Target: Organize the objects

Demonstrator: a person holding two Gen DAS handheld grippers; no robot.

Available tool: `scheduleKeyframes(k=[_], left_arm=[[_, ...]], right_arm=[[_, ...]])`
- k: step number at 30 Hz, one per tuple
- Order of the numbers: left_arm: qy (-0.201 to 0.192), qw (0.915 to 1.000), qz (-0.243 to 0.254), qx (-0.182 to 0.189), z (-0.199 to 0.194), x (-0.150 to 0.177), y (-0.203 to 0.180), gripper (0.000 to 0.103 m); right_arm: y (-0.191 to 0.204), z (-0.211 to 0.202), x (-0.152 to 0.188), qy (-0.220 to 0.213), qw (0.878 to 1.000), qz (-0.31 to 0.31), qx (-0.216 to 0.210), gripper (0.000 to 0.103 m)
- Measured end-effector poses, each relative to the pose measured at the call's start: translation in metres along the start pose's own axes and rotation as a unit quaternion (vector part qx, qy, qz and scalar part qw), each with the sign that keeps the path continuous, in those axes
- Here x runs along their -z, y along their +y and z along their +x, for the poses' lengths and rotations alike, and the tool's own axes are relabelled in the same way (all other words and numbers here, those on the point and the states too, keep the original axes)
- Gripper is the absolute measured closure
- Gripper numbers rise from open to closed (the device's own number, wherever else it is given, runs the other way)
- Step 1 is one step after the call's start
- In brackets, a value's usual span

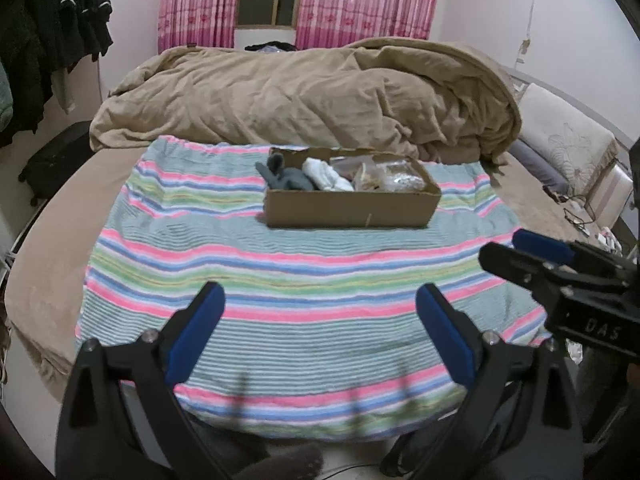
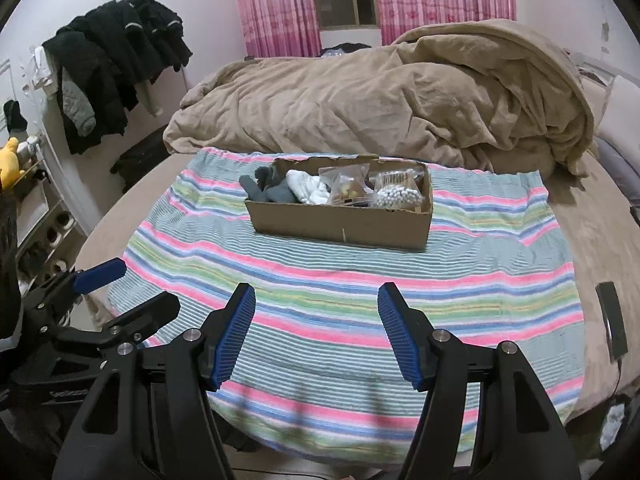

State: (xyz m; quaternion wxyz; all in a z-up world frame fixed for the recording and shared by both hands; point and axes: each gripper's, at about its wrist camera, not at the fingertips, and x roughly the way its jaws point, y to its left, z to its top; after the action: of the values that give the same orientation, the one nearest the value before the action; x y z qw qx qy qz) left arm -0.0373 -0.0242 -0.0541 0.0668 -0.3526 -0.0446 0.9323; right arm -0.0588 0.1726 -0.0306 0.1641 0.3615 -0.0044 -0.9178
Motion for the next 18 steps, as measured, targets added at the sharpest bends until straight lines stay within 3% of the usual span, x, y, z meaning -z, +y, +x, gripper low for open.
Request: scheduleKeyframes(k=[12, 18], left_arm=[[-0.034, 0.9993, 0.012, 0.013, -0.021, 0.020, -0.019, 0.004], [-0.033, 0.9994, 0.009, 0.009, -0.020, 0.030, -0.020, 0.004]], right_arm=[[-0.007, -0.024, 0.023, -0.048, 0.999, 0.021, 0.001, 0.035], [-0.011, -0.027, 0.035, -0.058, 0.998, 0.029, -0.002, 0.035]])
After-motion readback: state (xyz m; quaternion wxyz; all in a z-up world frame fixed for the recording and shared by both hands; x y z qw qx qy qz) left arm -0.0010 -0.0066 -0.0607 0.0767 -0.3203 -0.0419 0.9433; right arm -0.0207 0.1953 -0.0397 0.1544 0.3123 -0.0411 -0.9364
